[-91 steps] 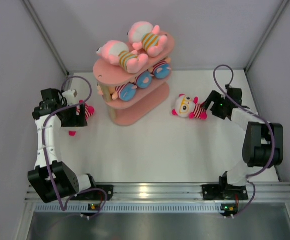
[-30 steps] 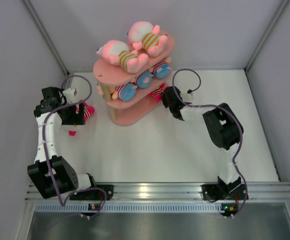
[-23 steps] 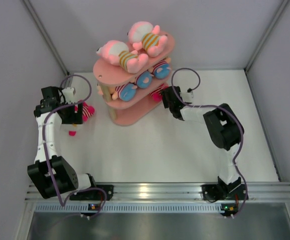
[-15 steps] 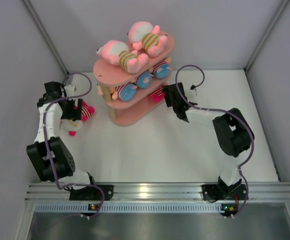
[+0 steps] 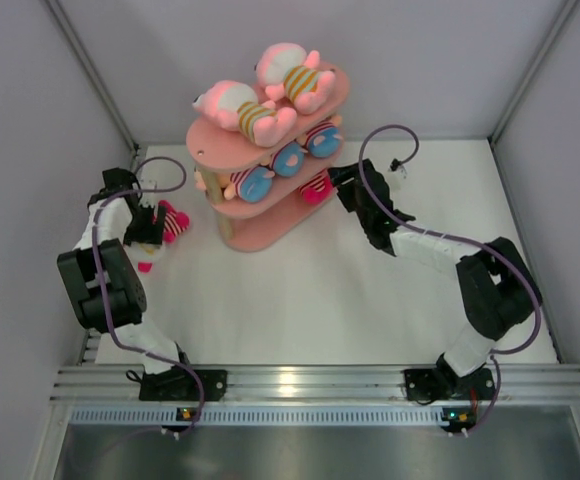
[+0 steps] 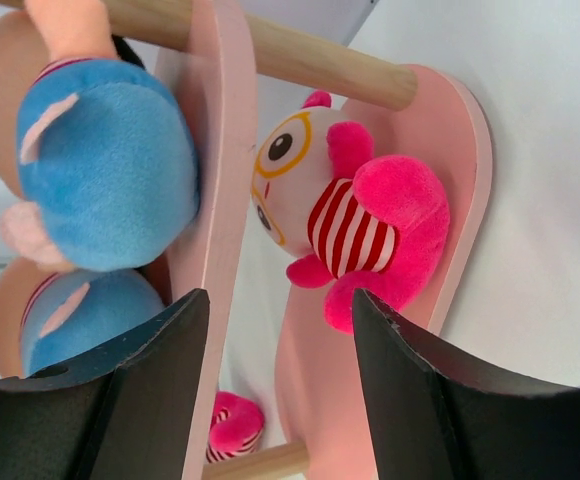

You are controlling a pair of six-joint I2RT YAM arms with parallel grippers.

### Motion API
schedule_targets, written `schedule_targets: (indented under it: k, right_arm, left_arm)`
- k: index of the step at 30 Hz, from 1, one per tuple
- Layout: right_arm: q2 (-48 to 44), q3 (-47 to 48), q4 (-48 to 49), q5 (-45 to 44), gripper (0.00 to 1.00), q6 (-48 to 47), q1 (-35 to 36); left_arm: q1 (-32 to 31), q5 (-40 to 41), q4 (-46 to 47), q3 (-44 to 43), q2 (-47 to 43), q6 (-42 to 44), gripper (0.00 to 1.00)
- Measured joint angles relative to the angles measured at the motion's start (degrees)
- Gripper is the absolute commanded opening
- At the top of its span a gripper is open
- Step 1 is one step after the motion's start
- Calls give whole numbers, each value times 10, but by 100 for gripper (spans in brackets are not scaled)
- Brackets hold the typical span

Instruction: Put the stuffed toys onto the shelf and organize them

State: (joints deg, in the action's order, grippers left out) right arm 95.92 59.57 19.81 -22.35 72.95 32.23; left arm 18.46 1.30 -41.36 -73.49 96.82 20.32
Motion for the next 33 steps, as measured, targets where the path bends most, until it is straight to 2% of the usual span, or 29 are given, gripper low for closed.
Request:
schedule_targets:
  k: [3,4,6,7,13,16,20,23,28,33]
  right_arm:
    - [-16,-5,-2,9,60,-25,0]
    - [-24,-8,-2,12,60,-33,0]
    - [-40,-14,-6,16,60,-47,0]
    - [-49,-17,-8,17,61,-54,0]
    - [-117,-50,-36,20,61,-120,0]
    - [-146,-46,-76,21,62,-176,6]
    - [-171,-16,-128,26,63,-256,39]
    - [-192,-4,-141,44,63,-301,74]
    - [-224,26,-169,76,63,-367,120]
    - [-225,69,-174,155,66,-458,184]
  left_arm:
    - [0,-1,11,0,31,1,56]
    - [0,-5,12,1,39,3,38]
    - [1,-14,15,8,39,6,20]
    - [1,-18,19,14,34,9,0]
    - [2,-38,31,80,-39,37,0]
    - [2,-53,16,119,-116,61,0]
    - [0,-94,-23,121,-221,101,0]
    - [-1,-139,-80,103,-270,134,0]
    - [-6,-247,-211,50,-303,226,0]
    - [-16,-332,-308,41,-335,325,0]
